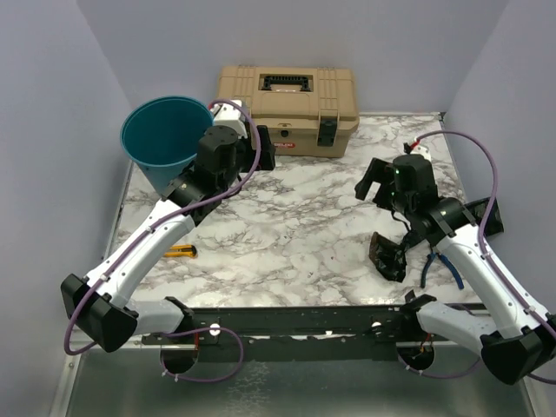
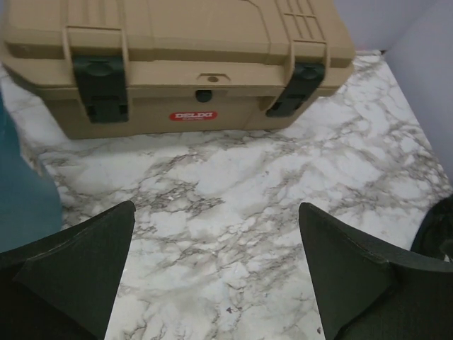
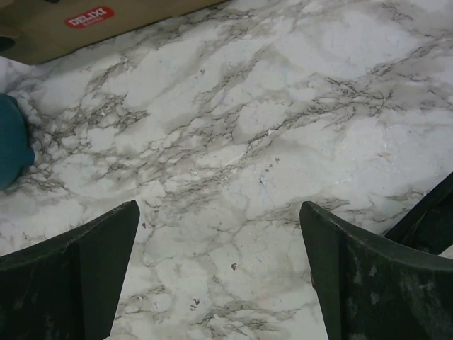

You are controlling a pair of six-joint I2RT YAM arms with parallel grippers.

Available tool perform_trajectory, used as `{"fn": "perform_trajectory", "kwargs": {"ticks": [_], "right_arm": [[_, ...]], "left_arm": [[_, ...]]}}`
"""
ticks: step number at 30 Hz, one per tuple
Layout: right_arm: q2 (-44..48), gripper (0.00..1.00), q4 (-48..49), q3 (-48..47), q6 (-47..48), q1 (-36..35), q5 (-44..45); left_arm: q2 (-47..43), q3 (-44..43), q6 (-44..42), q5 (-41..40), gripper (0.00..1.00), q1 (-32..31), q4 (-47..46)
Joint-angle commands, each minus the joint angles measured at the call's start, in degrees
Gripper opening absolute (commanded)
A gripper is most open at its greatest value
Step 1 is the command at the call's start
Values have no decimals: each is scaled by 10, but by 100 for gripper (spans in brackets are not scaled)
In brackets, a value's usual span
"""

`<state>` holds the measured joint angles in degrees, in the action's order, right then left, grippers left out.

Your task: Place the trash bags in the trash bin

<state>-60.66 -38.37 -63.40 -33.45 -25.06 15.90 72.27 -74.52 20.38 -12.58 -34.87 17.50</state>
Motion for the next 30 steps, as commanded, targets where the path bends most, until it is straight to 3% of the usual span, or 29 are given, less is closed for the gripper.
{"fn": "perform_trajectory", "kwargs": {"ticks": [1, 4, 8, 17, 25, 30], "right_arm": [[39, 100, -4, 54, -16, 1, -20], [50, 100, -27, 79, -18, 1, 15], [47, 100, -72, 107, -32, 1, 49], [41, 96, -81, 181, -97, 1, -4], [82, 91, -164, 159, -156, 1, 51], [128, 88, -141, 174, -148, 1, 49]], "left_arm": [[-6, 23, 27, -123, 99, 2, 20], [-10, 34, 25, -124, 99, 2, 26], [-38, 62, 21, -60, 99, 3, 15], [-14, 108, -6, -6, 99, 22, 0], [46, 135, -25, -58, 99, 90, 14], [77, 114, -58, -84, 99, 130, 27]]}}
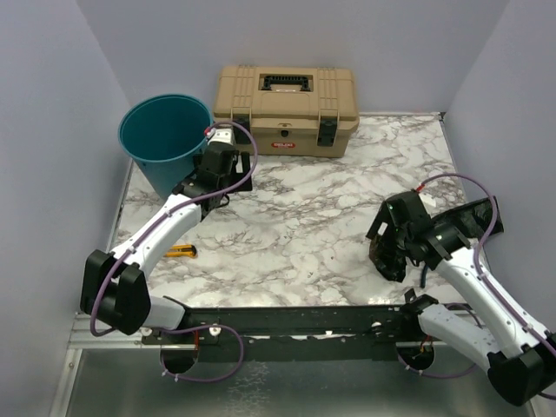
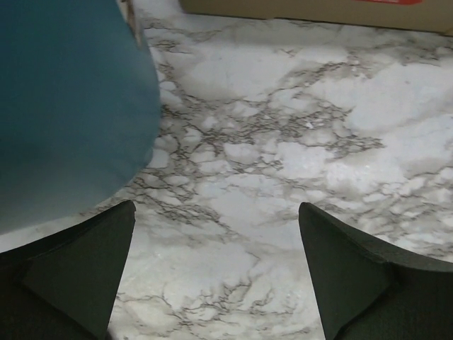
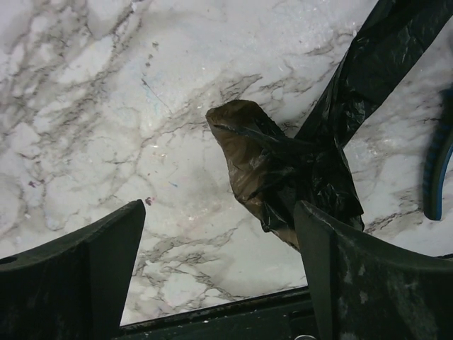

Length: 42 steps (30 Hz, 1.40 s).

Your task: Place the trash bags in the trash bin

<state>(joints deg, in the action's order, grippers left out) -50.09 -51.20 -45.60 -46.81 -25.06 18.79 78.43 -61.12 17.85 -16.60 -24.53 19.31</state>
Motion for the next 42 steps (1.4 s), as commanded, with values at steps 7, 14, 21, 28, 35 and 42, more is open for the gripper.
{"fn": "perform_trajectory", "kwargs": {"ticks": [7, 14, 21, 28, 35, 42], "right_arm": [[-65, 81, -19, -2, -22, 1, 9], [-125, 73, 29, 12, -1, 1, 29], [-178, 74, 58, 14, 27, 1, 37], [-249, 81, 77, 7, 90, 0, -14], [-290, 71, 62, 3, 71, -6, 48], [-315, 42, 64, -9, 72, -7, 61]], "left_arm": [[50, -40, -61, 12, 99, 49, 27], [-2, -11, -18, 156, 99, 48, 13], [-70, 37, 9, 209, 99, 44, -10], [-101, 51, -8, 184, 99, 44, -11], [-109, 44, -27, 150, 99, 44, -4], [-112, 49, -26, 155, 99, 44, -3]]}}
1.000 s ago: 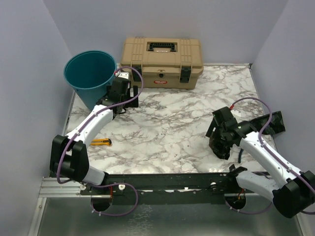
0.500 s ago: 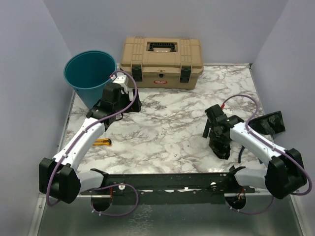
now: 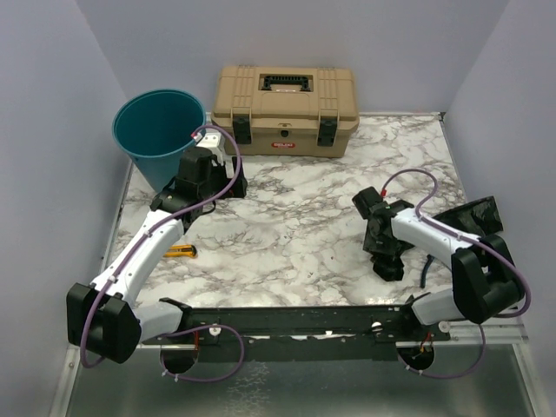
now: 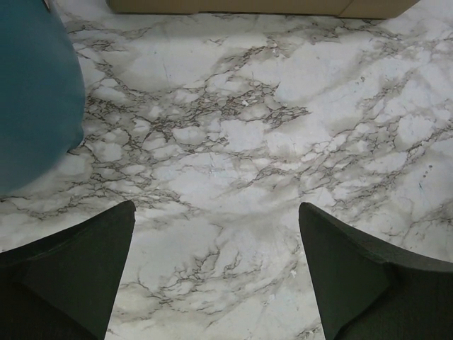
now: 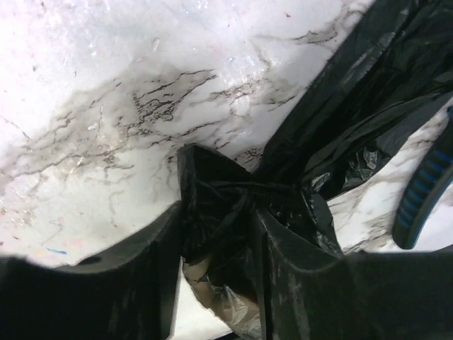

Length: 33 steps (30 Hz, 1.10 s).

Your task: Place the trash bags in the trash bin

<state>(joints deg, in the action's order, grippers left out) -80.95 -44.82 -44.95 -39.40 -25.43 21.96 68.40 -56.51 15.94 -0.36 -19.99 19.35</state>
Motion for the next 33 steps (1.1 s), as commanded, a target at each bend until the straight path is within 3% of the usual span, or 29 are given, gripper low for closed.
{"fn": "perform_trajectory", "kwargs": {"ticks": [1, 2, 3, 4, 7, 12, 14, 16, 21, 25, 27, 33], "right_arm": [[-1, 33, 1, -17, 0, -3, 27], [8, 23, 2, -21, 2, -3, 21], [20, 6, 5, -25, 6, -3, 11], [40, 1, 6, -31, 8, -3, 2], [88, 1, 29, -53, 37, -3, -74], [94, 1, 147, -114, 36, -6, -366], [82, 1, 202, -124, 11, -8, -402], [47, 2, 197, -148, 5, -8, -379], [-81, 10, 150, -208, 57, -15, -384], [-97, 50, 155, -231, 96, -20, -385], [-84, 62, 152, -245, 143, -24, -380], [-51, 64, 116, -264, 249, -58, -358]], "left_arm": [[-12, 4, -5, -5, 99, -2, -3], [-12, 6, -5, -3, 99, -2, -3], [-13, 6, -4, 1, 99, -2, -3], [-15, 7, -2, 3, 99, -1, -3], [-18, 10, 4, 38, 99, -1, -7], [-20, 42, 55, 146, 99, -2, -74], [-20, 54, 81, 192, 99, -3, -105], [-23, 65, 96, 216, 99, -9, -126], [-42, 93, 108, 221, 99, -22, -136], [-46, 109, 114, 227, 99, -25, -136], [-46, 115, 118, 223, 99, -25, -135], [-42, 120, 122, 191, 99, -26, -127]]}}
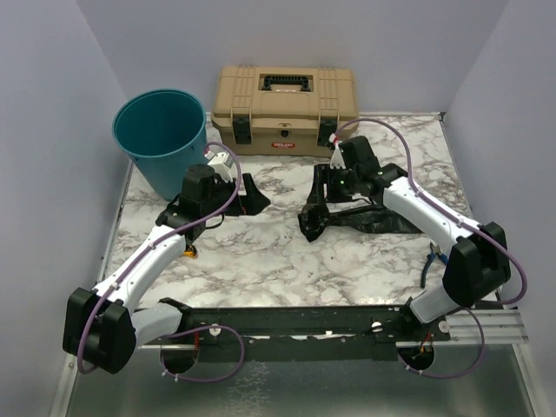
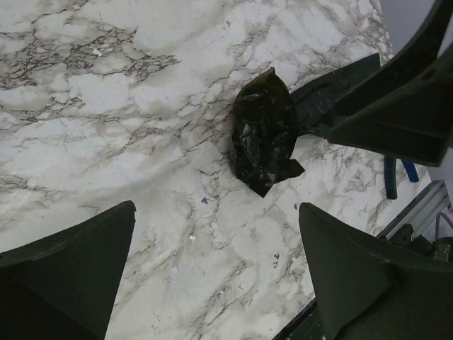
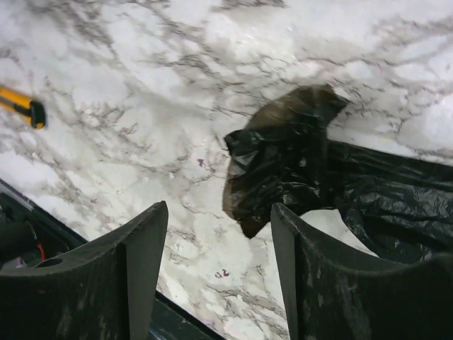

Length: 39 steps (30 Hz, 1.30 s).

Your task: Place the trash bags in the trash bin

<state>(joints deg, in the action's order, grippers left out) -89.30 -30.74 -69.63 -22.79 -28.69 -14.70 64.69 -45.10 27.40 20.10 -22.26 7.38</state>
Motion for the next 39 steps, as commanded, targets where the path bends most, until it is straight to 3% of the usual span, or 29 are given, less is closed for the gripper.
{"fn": "perform_trajectory", "kwargs": {"ticks": [1, 8, 14, 22, 29, 32, 36, 39], "right_arm": [[34, 63, -23, -11, 84, -39, 21], [-36, 59, -33, -7, 81, -151, 193], [-84, 57, -48, -45, 111, -177, 276], [-112, 57, -35, -49, 133, -181, 279], [-150, 50, -40, -49, 136, -181, 290], [-149, 42, -38, -44, 134, -181, 315], [-110, 1, -55, -60, 104, -181, 318], [-20, 1, -38, -56, 62, -181, 296]], "left_arm": [[-5, 4, 8, -27, 99, -3, -4], [-32, -1, 6, -93, 99, -3, 12], [-53, -10, -9, -98, 99, -2, 29], [-99, -2, -18, -136, 99, -3, 29], [-91, -4, -16, -122, 99, -3, 29], [-91, -4, -16, -123, 99, -2, 30], [-90, -4, -15, -120, 99, -2, 33], [-86, -7, -15, -117, 99, -2, 35]]}}
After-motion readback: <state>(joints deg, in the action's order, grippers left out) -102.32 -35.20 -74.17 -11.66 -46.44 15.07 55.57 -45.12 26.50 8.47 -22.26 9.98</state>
